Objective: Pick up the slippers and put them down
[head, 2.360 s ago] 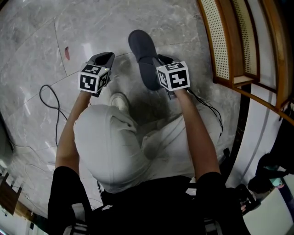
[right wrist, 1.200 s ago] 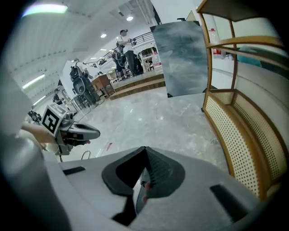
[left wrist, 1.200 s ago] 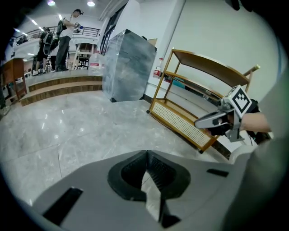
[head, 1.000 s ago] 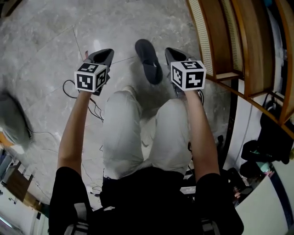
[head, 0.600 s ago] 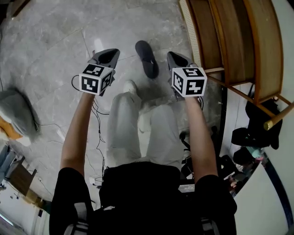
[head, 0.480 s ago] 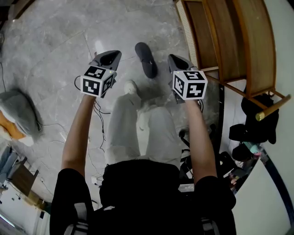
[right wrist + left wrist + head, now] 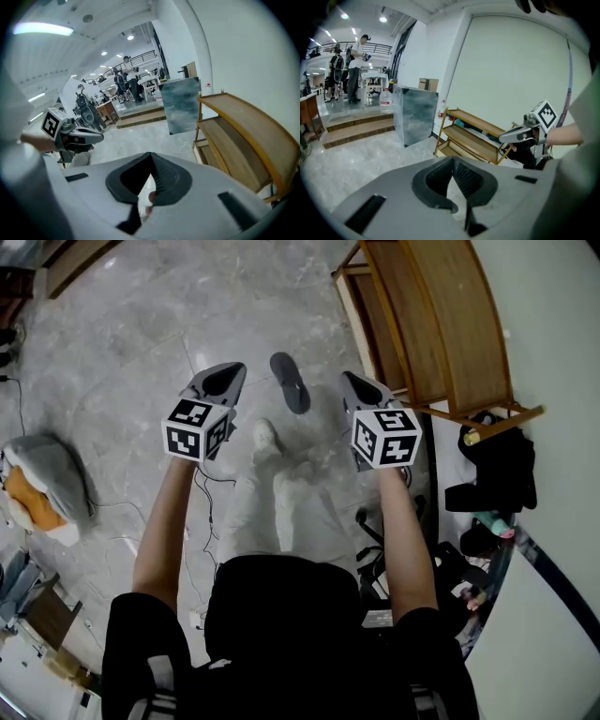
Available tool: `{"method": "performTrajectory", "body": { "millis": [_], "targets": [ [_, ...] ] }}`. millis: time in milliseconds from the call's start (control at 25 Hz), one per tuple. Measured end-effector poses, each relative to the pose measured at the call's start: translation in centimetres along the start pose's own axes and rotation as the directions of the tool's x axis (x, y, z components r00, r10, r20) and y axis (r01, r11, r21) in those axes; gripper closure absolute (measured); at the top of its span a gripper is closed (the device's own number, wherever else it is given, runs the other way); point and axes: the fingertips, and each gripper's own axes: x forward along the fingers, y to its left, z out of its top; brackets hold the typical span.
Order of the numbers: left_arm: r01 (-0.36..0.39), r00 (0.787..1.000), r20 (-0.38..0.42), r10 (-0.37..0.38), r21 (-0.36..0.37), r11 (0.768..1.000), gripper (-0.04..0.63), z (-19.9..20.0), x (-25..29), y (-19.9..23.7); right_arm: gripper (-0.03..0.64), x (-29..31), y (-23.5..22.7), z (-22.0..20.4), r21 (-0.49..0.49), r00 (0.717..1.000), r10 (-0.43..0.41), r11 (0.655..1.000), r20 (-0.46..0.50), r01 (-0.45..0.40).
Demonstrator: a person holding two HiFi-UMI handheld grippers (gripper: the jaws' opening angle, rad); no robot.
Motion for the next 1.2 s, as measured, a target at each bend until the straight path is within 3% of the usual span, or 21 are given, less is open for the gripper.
{"method": "performTrajectory", "body": {
  "millis": [680, 1200],
  "targets": [
    [-0.053, 0.980, 0.197, 0.038, 0.072, 0.996, 0.591, 10.0, -12.4, -8.0, 0.618, -13.3, 7.1, 10.6, -0.110, 0.979, 0.041, 0.994, 0.199, -0.020],
    [-0.078, 0.925, 0.379, 0.016, 0.150, 0.986, 0.591, 16.3, -20.8, -17.1, 0.618, -23.8, 12.4, 14.6, -0.196, 0.920, 0.112, 0.980, 0.375, -0.040]
  ]
}}
